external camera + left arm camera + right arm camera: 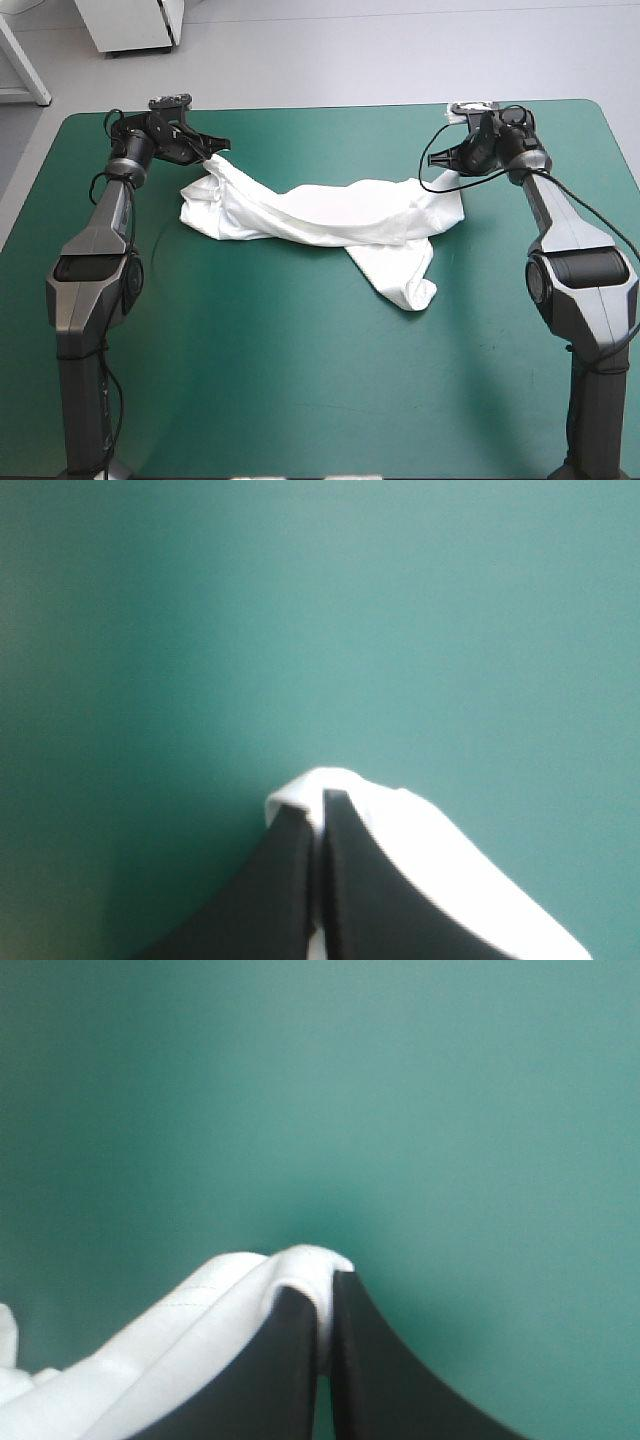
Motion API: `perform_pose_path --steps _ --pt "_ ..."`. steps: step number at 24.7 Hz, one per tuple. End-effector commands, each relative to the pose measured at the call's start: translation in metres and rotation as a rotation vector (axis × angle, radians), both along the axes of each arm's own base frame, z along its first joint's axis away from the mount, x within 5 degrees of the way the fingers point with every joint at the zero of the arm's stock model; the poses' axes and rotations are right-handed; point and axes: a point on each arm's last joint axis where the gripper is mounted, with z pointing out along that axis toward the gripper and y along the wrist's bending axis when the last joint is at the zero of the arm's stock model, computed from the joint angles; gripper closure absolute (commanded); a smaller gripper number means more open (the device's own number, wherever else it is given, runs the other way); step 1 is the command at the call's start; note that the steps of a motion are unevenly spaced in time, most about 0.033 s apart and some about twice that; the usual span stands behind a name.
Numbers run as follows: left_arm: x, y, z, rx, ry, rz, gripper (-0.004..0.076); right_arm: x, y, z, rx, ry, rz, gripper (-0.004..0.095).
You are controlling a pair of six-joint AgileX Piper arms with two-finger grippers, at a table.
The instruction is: Fold the cloth
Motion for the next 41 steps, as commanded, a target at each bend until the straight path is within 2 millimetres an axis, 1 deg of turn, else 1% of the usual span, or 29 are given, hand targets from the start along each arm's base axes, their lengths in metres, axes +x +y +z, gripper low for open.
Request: perform_pose_path --steps 1,3,4,6,7,8,10,13,14,15,17,21,22,24,26,27,28,29,30,33,36,41 --pt "-0.005 0.000 0.047 -0.002 -0.135 0.010 0.0745 -0.005 -0.010 0.043 0.017 -0.111 -0.019 0.0924" --pt "-0.004 -0.001 0.048 -0.006 -0.149 0.004 0.0735 -0.005 -0.011 0.043 0.031 -0.110 -0.024 0.0924" --pt "-0.004 -0.001 0.050 -0.006 -0.169 -0.011 0.0716 -0.005 -0.012 0.043 0.030 -0.111 -0.021 0.0924" --pt "-0.003 -0.005 0.056 -0.020 -0.217 -0.051 0.0648 -0.005 -0.012 0.046 0.029 -0.109 -0.019 0.0922" --pt "-0.003 -0.006 0.060 -0.033 -0.236 -0.059 0.0613 -0.005 -0.012 0.049 0.029 -0.113 -0.019 0.0910" --pt "-0.003 -0.007 0.062 -0.052 -0.253 -0.060 0.0562 -0.005 -0.011 0.052 0.031 -0.120 -0.015 0.0886" --pt "-0.004 -0.010 0.068 -0.094 -0.270 -0.056 0.0451 -0.006 -0.011 0.059 0.026 -0.122 0.010 0.0812" --pt "-0.008 -0.011 0.076 -0.099 -0.261 -0.071 0.0262 -0.008 -0.010 0.069 0.022 -0.124 0.026 0.0642" --pt "-0.010 -0.011 0.080 -0.095 -0.259 -0.084 0.0220 -0.009 -0.010 0.074 0.021 -0.120 0.027 0.0568" --pt "-0.013 -0.012 0.086 -0.093 -0.257 -0.093 0.0198 -0.010 -0.010 0.078 0.021 -0.118 0.027 0.0526" --pt "-0.018 -0.012 0.100 -0.083 -0.269 -0.114 0.0201 -0.013 -0.011 0.088 0.017 -0.121 0.028 0.0468" --pt "-0.028 -0.013 0.130 -0.037 -0.316 -0.168 0.0263 -0.018 -0.011 0.111 0.020 -0.152 0.030 0.0462" --pt "-0.033 -0.014 0.143 -0.017 -0.339 -0.197 0.0288 -0.021 -0.011 0.121 0.021 -0.161 0.031 0.0462" --pt "-0.041 -0.015 0.158 0.007 -0.349 -0.233 0.0297 -0.025 -0.011 0.130 0.020 -0.160 0.032 0.0462" --pt "-0.047 -0.013 0.161 0.054 -0.304 -0.246 0.0297 -0.028 -0.011 0.135 0.022 -0.155 0.034 0.0463" --pt "-0.050 -0.011 0.159 0.085 -0.266 -0.251 0.0298 -0.029 -0.011 0.136 0.022 -0.153 0.034 0.0463" --pt "-0.055 -0.006 0.153 0.140 -0.178 -0.247 0.0298 -0.029 -0.010 0.136 0.034 -0.145 0.038 0.0462" --pt "-0.057 -0.003 0.150 0.163 -0.126 -0.237 0.0298 -0.029 -0.010 0.136 0.036 -0.146 0.039 0.0462" --pt "-0.058 -0.001 0.148 0.147 -0.092 -0.179 0.0300 -0.029 -0.010 0.136 0.041 -0.146 0.041 0.0463" --pt "-0.061 0.000 0.154 0.160 -0.098 -0.157 0.0300 -0.029 -0.009 0.136 0.046 -0.145 0.042 0.0462" --pt "-0.062 0.003 0.155 0.294 -0.089 -0.089 0.0300 -0.029 -0.009 0.136 0.046 -0.145 0.042 0.0462" --pt "-0.062 0.006 0.154 0.292 -0.075 -0.026 0.0302 -0.030 -0.009 0.136 0.052 -0.145 0.044 0.0466"
